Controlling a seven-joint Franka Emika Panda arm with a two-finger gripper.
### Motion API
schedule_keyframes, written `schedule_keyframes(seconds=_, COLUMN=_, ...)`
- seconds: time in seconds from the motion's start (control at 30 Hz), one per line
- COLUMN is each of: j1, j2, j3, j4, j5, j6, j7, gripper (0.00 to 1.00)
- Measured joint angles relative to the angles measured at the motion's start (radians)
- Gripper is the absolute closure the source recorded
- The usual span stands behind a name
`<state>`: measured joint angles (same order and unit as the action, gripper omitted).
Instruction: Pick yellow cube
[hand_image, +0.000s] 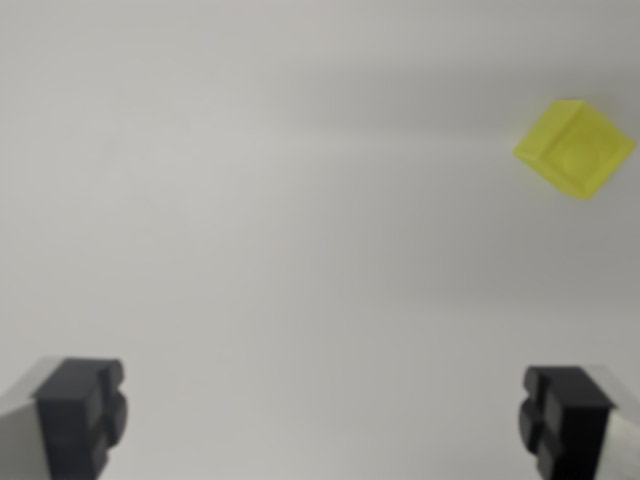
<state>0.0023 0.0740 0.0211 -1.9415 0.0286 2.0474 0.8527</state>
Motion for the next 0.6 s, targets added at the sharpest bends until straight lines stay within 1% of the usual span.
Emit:
schedule_keyframes(seconds=0.23, j1=-0.003, j2=0.004, j3=0.0, j4=0.0, j5=0.0, j6=0.003, j7=0.009, gripper=0.0)
schedule_keyframes(seconds=0.6, j1=-0.03, j2=0.033, j3=-0.001, j4=-0.032, j5=-0.002, j6=0.061, j7=0.04, gripper=0.0)
